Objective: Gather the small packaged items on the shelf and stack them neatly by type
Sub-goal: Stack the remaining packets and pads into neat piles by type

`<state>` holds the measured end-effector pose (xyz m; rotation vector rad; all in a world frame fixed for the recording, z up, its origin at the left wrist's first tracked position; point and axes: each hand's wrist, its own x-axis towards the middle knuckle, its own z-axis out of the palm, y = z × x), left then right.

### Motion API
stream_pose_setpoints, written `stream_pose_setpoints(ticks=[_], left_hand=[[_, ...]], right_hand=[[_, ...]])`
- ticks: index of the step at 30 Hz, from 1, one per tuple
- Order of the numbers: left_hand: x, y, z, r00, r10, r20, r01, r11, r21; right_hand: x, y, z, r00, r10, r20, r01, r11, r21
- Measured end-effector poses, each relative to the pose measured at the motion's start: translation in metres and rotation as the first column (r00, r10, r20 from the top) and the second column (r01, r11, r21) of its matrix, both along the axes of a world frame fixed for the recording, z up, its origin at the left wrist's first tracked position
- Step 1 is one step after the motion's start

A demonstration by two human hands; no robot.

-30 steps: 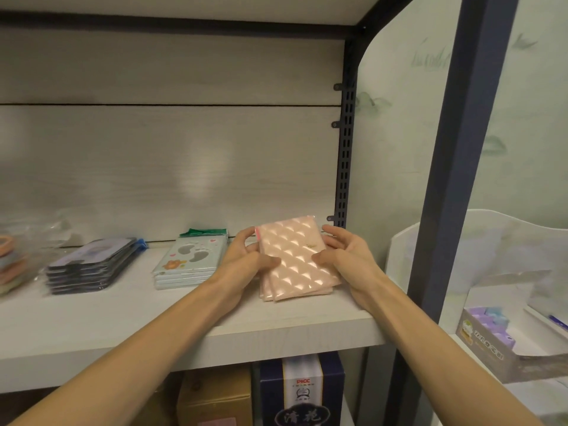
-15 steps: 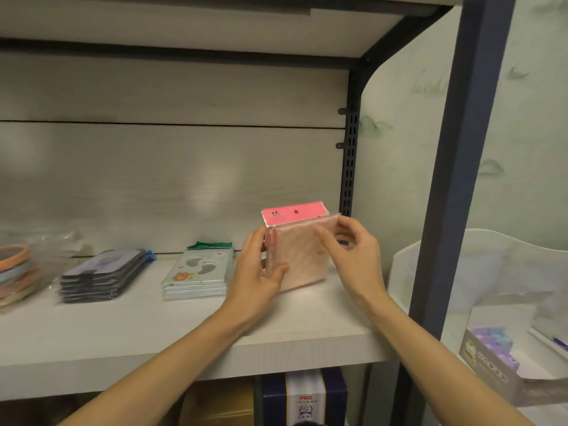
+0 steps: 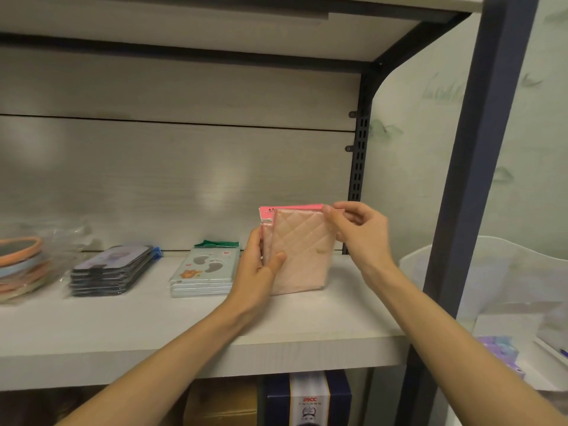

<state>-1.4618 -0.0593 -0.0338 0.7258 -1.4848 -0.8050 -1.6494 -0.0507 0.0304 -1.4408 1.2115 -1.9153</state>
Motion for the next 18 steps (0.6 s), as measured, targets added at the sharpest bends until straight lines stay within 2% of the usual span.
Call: stream_pose_setpoints(ticks=[7, 11, 15, 18], left_hand=[[-0.002, -0.001, 0.0, 0.996, -0.06, 0.062, 0.057, 0.997, 0.051], [-0.003, -0.004, 0.0, 0.997, -0.069, 0.044, 0.067, 0.997, 0.047], [-0.004, -0.007, 0.001, 0.998, -0.034, 0.044, 0.031, 0.998, 0.06], [-0.004, -0.008, 0.002, 0.999, -0.032, 0.03, 0.029, 0.996, 0.087]], right_hand=[[0.002, -0.004, -0.005, 0.999, 0.044, 0.022, -0.042, 0.994, -0.099], [0.009, -0.003, -0.003, 0.998, 0.021, -0.06, -0.033, 0.977, -0.212], [0.019, -0.005, 0.0, 0.984, -0.069, -0.166, 0.013, 0.948, -0.319], [0.021, -0.006, 0.005, 0.985, -0.081, -0.153, 0.018, 0.927, -0.375]])
